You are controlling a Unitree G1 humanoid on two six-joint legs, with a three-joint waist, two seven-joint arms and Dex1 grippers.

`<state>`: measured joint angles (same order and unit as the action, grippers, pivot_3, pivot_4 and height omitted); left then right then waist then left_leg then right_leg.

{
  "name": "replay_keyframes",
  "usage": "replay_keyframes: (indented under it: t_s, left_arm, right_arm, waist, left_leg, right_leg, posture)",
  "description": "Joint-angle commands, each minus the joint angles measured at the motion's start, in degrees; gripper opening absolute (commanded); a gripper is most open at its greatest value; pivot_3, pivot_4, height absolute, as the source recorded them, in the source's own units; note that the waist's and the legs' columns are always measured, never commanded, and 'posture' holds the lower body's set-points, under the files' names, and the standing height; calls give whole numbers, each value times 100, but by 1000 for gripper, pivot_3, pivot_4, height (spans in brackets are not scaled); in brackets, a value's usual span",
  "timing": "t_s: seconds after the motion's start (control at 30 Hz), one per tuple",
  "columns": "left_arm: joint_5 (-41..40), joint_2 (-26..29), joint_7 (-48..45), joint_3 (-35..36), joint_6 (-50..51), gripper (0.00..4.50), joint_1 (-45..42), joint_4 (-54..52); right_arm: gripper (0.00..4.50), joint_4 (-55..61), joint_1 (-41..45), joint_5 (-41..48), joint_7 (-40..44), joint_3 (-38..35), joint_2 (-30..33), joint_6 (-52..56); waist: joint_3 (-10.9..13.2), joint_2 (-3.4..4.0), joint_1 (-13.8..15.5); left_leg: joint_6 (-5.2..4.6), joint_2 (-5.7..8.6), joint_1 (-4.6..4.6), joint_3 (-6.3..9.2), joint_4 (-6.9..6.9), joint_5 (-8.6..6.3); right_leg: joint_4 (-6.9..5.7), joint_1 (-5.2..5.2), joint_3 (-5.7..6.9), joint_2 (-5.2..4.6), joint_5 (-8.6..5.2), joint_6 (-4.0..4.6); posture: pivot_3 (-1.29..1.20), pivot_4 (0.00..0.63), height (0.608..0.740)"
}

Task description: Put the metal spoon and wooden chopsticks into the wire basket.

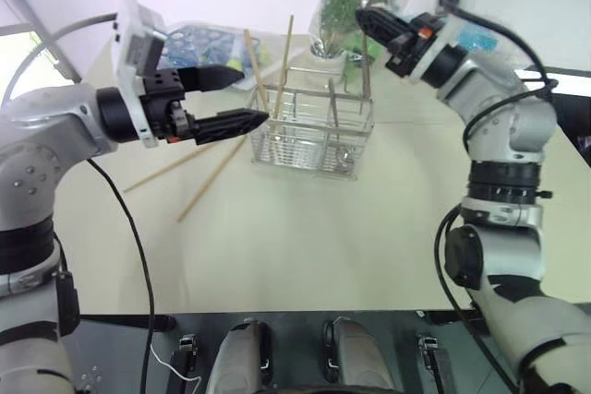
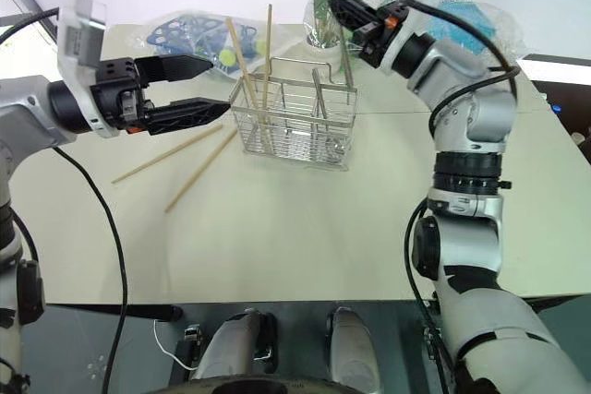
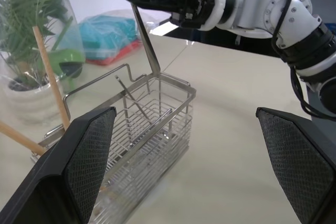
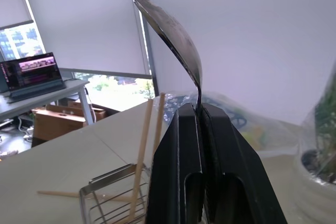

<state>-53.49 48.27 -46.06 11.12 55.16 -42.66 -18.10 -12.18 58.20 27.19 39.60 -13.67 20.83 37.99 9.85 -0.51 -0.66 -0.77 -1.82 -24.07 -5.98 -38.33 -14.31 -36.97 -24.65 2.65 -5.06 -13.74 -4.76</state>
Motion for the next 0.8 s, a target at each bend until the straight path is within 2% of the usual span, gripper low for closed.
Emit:
replay_keyframes:
  t_s: [0.03,0.3,0.33,0.37,0.53,0.8]
  left_arm:
    - [9,98,-2,236,-126,4500,-4,-48]
    - [6,40,34,190,-156,4500,-62,-67]
    - [9,35,33,182,-159,4500,-74,-64]
    - [25,31,27,162,-169,4500,-103,-47]
    - [80,25,10,140,-200,4500,-206,3]
    - [499,104,118,199,-430,4500,-54,258]
  right_arm:
    - [14,495,-25,280,-161,-54,-46,99]
    - [14,730,-491,416,-513,145,-376,157]
    - [627,749,-534,451,-531,150,-393,178]
    - [885,793,-615,447,-528,191,-401,161]
    - [3346,894,-808,327,-656,269,-281,24]
    - [3346,1024,-563,574,-288,128,404,160]
  waist:
    - [0,0,-11]
    - [0,0,-32]
    - [0,0,-32]
    - [0,0,-32]
    - [0,0,-14]
    - [0,0,-23]
  left_leg:
    - [0,0,0,0,0,0]
    - [-21,-4,1,0,2,-13]
    - [-21,-4,0,0,2,-12]
    - [-21,-4,0,0,2,-12]
    - [-23,-3,-2,-1,2,-14]
    - [-25,-3,-2,-1,3,-14]
  right_leg:
    - [0,-1,0,0,0,0]
    - [-3,-5,0,4,0,0]
    - [-3,-6,-1,5,0,0]
    - [-3,-6,0,5,0,0]
    - [-2,-5,0,4,0,0]
    - [-2,-8,-1,5,-1,0]
  posture:
    - [0,150,720]
    - [0,150,720]
    - [0,150,720]
    - [0,150,720]
    - [0,150,720]
    - [0,150,720]
